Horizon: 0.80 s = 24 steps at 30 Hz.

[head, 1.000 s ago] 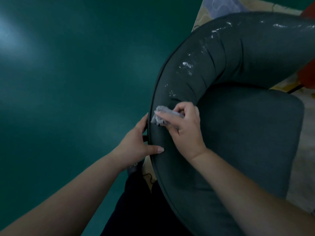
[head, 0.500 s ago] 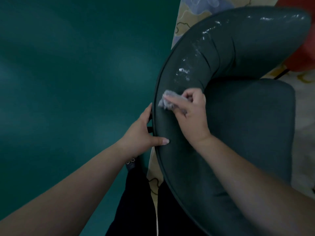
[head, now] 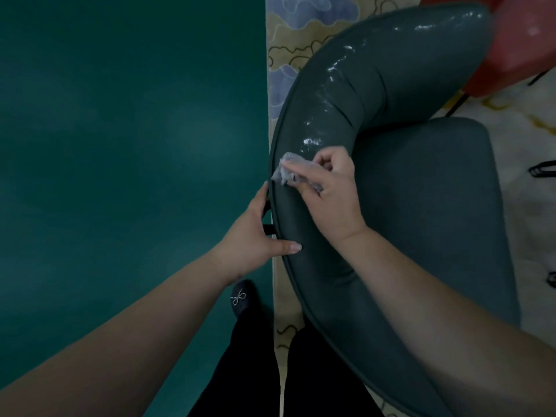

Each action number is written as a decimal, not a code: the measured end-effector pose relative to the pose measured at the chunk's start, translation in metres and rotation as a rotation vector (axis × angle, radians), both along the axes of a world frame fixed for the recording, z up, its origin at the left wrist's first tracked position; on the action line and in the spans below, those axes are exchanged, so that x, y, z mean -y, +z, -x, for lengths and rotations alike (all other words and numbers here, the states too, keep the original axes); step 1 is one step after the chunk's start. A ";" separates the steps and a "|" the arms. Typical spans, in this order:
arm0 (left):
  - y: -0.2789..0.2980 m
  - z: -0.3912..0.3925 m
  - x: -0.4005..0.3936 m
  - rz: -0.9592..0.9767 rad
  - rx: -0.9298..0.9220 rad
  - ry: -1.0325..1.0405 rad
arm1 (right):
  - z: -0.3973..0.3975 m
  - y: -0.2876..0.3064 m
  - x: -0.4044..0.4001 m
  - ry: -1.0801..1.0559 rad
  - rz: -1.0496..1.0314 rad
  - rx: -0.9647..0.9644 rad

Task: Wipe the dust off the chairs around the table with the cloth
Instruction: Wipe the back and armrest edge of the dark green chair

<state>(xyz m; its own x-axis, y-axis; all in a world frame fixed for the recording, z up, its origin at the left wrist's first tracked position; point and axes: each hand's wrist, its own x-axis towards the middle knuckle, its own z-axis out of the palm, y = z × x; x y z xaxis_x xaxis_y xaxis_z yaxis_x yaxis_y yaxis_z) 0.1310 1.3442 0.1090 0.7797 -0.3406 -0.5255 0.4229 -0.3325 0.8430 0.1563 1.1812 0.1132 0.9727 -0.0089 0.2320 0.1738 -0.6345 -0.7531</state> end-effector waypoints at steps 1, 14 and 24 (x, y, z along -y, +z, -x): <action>0.000 -0.004 -0.001 0.010 0.001 -0.007 | 0.001 0.000 -0.002 -0.024 -0.010 -0.001; 0.009 -0.046 -0.008 0.037 0.020 -0.114 | -0.009 0.003 -0.005 -0.180 0.036 -0.012; 0.012 -0.078 -0.005 0.016 0.013 -0.136 | -0.042 -0.001 0.004 -0.217 0.057 -0.026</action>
<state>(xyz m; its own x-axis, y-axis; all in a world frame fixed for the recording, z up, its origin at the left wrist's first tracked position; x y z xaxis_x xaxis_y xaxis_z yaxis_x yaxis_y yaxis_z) 0.2090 1.3493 0.1214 0.7323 -0.4519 -0.5095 0.3643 -0.3722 0.8537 0.1983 1.1768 0.1126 0.9549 -0.2064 0.2133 0.0097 -0.6966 -0.7174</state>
